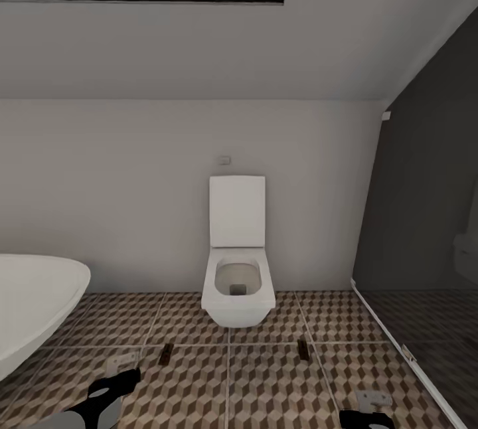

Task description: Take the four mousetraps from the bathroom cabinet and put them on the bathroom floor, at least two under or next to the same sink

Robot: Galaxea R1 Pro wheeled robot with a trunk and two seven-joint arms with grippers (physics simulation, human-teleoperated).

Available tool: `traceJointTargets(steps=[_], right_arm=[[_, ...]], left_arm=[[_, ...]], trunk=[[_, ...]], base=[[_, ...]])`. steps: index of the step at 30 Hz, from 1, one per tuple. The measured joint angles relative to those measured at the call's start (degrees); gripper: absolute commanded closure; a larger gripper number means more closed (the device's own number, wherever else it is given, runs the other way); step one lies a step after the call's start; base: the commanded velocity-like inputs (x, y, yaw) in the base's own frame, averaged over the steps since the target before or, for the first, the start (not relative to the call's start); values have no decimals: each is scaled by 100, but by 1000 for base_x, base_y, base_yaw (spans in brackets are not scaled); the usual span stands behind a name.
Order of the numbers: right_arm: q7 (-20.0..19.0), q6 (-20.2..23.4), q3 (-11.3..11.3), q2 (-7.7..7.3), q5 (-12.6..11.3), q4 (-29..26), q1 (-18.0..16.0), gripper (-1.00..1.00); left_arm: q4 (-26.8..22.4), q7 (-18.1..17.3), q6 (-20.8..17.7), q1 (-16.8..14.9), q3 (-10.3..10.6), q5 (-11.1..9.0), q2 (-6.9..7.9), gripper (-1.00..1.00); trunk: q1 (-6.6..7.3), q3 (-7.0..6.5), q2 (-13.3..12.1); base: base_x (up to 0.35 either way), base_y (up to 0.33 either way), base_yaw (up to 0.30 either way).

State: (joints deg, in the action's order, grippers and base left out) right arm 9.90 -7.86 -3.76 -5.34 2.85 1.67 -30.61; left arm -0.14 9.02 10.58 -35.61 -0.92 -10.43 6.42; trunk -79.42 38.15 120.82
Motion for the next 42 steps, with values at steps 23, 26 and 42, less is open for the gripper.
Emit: traceJointTargets(steps=[23,26,42], right_arm=[[-8,-9,0,-1,7,1,444,-100],[-8,-11,-1,-1,7,1,612,-100],[-8,-15,-1,62,8,1,1486,-100]], left_arm=[[0,-18,-48,567,-1,-1,-15,-100],[0,-24,-49,745,-2,-2,-18,-100],[1,-65,-45,1620,-7,7,-89,-100]], trunk=[[505,-413,-923],[571,-466,-1043],[923,-754,-1685]], base=[[0,0,0],[0,0,0],[0,0,0]])
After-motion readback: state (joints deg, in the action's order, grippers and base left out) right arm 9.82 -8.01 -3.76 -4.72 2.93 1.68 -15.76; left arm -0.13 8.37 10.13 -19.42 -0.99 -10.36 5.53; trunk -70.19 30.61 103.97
